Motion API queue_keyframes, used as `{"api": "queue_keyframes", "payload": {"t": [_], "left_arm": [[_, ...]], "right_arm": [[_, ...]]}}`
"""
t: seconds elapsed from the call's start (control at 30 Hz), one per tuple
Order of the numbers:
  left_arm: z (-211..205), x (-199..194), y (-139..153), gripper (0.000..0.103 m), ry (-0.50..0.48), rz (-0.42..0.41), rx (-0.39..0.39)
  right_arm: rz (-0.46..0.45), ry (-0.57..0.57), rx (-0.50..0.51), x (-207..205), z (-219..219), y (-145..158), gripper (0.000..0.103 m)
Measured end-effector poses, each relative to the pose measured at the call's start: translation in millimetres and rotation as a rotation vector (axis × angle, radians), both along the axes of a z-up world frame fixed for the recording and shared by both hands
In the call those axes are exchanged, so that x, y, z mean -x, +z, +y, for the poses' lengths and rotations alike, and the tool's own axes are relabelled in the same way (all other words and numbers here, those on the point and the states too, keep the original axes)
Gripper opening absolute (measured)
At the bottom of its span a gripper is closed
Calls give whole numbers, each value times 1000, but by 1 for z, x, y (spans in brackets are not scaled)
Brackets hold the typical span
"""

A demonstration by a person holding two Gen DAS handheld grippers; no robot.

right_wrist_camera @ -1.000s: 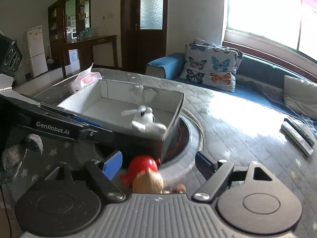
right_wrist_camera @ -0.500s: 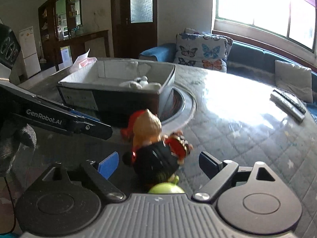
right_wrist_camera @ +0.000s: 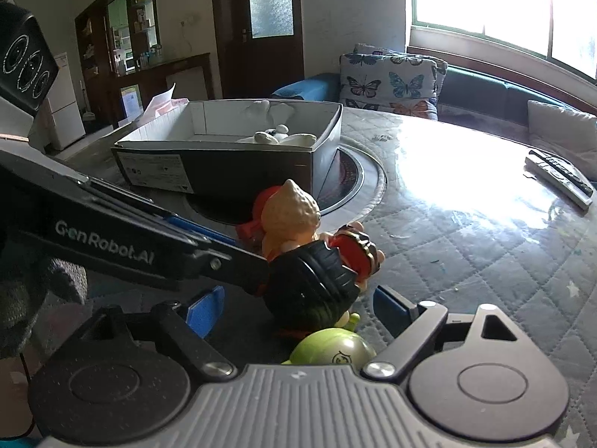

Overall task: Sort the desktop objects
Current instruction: 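Grasp the black-and-red figure with the left gripper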

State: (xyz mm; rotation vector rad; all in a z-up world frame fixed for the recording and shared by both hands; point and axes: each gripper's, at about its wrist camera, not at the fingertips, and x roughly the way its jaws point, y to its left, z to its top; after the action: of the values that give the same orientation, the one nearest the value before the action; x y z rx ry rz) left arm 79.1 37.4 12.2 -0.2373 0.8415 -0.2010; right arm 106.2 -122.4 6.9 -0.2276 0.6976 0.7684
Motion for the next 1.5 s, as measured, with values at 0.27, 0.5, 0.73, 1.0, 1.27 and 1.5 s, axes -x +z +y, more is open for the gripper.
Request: {"api": "queue_keyframes", "payload": {"t": [0.27, 0.5, 0.73, 1.0, 1.27, 1.5], "left_arm": [[-2, -6, 0, 35, -14, 9, 32], [-5, -8, -3, 37, -25, 24, 53], [-7, -11, -6, 40, -36, 39, 74], [-7, -14, -8, 41, -39, 52, 117], [2, -19, -12, 41, -27, 81, 208], [14, -22, -15, 40, 0, 112, 283]], "right_arm": [[25, 9, -3, -9, 3, -2, 82], [34, 2, 4, -11, 5, -5, 78], [43, -10, -4, -13, 3, -7, 76], [44, -37, -17, -14, -4, -9, 74], [53, -50, -40, -15, -12, -11, 63], [65, -52, -59, -18, -15, -11, 64]]}}
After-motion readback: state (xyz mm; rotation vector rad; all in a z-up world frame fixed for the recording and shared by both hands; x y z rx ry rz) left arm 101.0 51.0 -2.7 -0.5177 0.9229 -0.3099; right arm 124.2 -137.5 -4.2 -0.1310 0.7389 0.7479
